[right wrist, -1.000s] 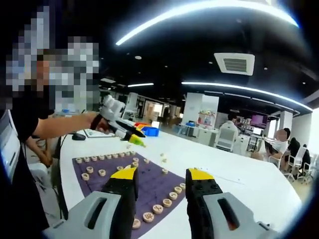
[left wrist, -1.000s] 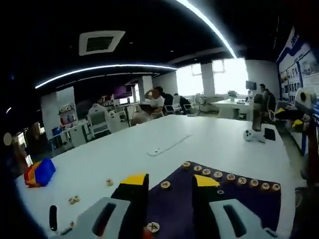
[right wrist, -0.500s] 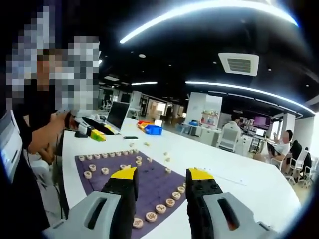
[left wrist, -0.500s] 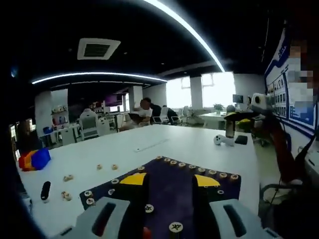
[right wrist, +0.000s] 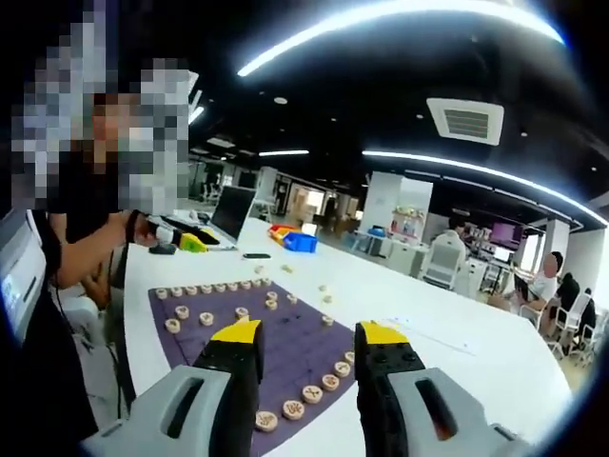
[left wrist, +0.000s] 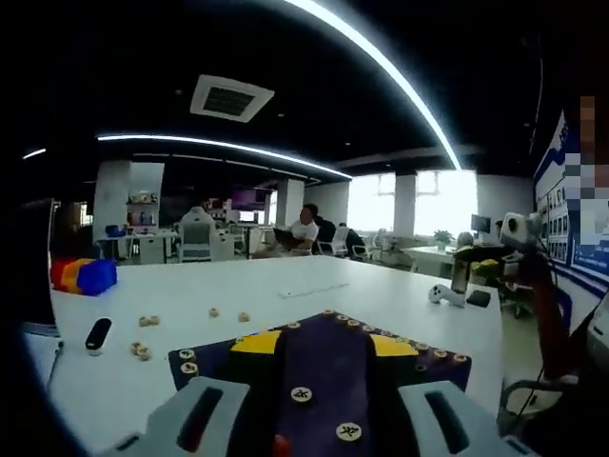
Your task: Pick up the chess pieces one by one and place each piece onto its starting position on the chessboard, setting the pieces on their correct points until all the chess pieces are arranged in the starting layout
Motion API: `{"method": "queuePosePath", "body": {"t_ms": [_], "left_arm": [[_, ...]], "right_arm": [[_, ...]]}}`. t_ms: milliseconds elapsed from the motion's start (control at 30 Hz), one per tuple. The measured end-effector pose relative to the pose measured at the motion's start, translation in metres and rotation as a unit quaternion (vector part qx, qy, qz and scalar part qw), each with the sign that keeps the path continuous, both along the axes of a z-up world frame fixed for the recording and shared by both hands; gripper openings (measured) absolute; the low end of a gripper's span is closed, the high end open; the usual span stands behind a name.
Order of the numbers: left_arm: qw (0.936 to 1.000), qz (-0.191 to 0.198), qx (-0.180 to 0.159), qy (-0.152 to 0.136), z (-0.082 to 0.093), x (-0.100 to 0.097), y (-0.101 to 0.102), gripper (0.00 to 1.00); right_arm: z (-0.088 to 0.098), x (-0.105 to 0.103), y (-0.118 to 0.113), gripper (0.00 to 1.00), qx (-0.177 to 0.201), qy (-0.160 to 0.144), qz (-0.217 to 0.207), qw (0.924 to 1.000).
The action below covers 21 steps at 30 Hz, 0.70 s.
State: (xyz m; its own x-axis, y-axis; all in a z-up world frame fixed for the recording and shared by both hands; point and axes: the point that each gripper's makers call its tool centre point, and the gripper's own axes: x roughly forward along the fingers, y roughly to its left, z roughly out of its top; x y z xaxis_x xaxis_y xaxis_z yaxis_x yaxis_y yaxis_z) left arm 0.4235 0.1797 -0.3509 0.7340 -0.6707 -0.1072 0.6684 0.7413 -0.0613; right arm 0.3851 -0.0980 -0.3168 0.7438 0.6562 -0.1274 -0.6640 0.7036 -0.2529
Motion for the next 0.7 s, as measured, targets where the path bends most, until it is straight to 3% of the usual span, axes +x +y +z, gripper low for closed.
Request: {"method": "queuePosePath", "body": {"t_ms": [233, 700], "left_arm": [[0.9999, -0.010, 0.009, -0.007, 0.005, 0.003, -0.010, 0.35], [0.9995, 0.019, 0.025, -0.004, 0.012, 0.025, -0.003, 0.35]], "right_arm": [[-0.002, 0.004, -0.004, 0.39, 0.004, 0.006, -0.007, 1.0000], [0.001, 0.004, -0.007, 0.39, 0.005, 0.003, -0.011, 0.9999]]}}
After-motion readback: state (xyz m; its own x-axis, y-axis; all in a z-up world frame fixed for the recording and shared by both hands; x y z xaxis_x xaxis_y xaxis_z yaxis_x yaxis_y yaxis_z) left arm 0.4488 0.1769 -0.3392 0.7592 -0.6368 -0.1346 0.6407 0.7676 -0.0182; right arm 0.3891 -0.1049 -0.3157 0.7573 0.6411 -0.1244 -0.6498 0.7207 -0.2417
